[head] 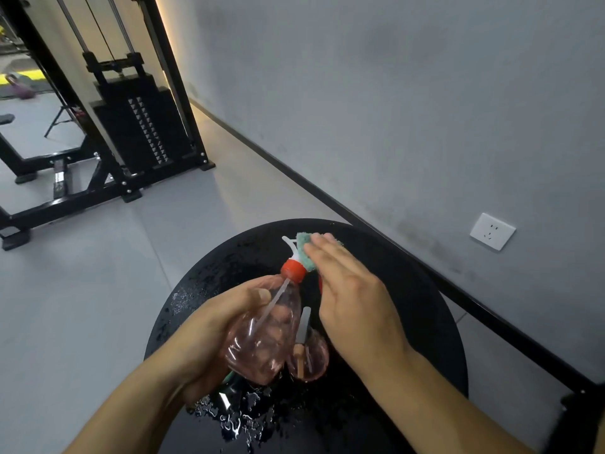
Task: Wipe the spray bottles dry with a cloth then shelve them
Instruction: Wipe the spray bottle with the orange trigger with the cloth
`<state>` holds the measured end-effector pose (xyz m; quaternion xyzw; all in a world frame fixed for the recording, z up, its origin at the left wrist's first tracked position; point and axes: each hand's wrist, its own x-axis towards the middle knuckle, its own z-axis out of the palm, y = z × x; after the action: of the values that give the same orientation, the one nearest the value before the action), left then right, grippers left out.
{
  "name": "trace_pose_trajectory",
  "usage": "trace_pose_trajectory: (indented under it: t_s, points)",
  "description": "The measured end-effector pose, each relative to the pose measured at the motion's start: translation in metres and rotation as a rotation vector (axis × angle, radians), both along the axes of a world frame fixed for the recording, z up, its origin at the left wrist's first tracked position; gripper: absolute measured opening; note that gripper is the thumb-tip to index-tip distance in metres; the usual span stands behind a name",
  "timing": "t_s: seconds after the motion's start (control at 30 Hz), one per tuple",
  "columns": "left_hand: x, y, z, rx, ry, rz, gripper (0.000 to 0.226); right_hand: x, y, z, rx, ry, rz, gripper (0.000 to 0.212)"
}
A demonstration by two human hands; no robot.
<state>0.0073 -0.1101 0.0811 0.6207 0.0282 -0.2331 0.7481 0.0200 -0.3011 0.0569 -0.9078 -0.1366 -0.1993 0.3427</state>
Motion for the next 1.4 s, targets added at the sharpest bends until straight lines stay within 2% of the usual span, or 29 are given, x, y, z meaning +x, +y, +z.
trace_pose_trajectory:
  t_s: [0.17, 0.33, 0.43, 0.67, 0.73, 0.83, 1.0, 1.4]
  points:
    - [0.000, -0.001, -0.004, -0.008, 0.004, -0.050, 0.040, -0.010, 0.010, 0.001, -0.032, 0.006, 0.117, 0.052]
    - [0.004, -0.001, -0.004, 0.007, 0.040, -0.010, 0.043, -0.001, 0.001, 0.001, 0.027, 0.011, 0.015, 0.050]
    - [0.002, -0.001, -0.007, 0.013, 0.102, -0.026, 0.045, -0.007, 0.010, 0.000, 0.008, 0.032, 0.073, 0.052]
    - [0.000, 0.001, -0.002, -0.005, 0.066, 0.039, 0.037, 0.003, -0.003, 0.003, 0.053, 0.036, -0.024, 0.051]
    - [-0.001, -0.001, -0.002, -0.014, 0.079, 0.023, 0.033, -0.002, 0.003, 0.002, 0.038, 0.053, 0.021, 0.049]
    - [-0.001, -0.001, -0.003, -0.012, 0.090, 0.046, 0.040, -0.005, 0.008, 0.000, 0.016, 0.063, 0.088, 0.050]
    - [0.001, 0.003, -0.003, -0.028, 0.093, 0.064, 0.042, 0.003, -0.002, 0.003, 0.064, 0.062, -0.021, 0.050]
    - [0.003, 0.011, -0.003, -0.092, 0.118, 0.129, 0.045, -0.006, 0.008, -0.004, -0.022, 0.118, 0.049, 0.050]
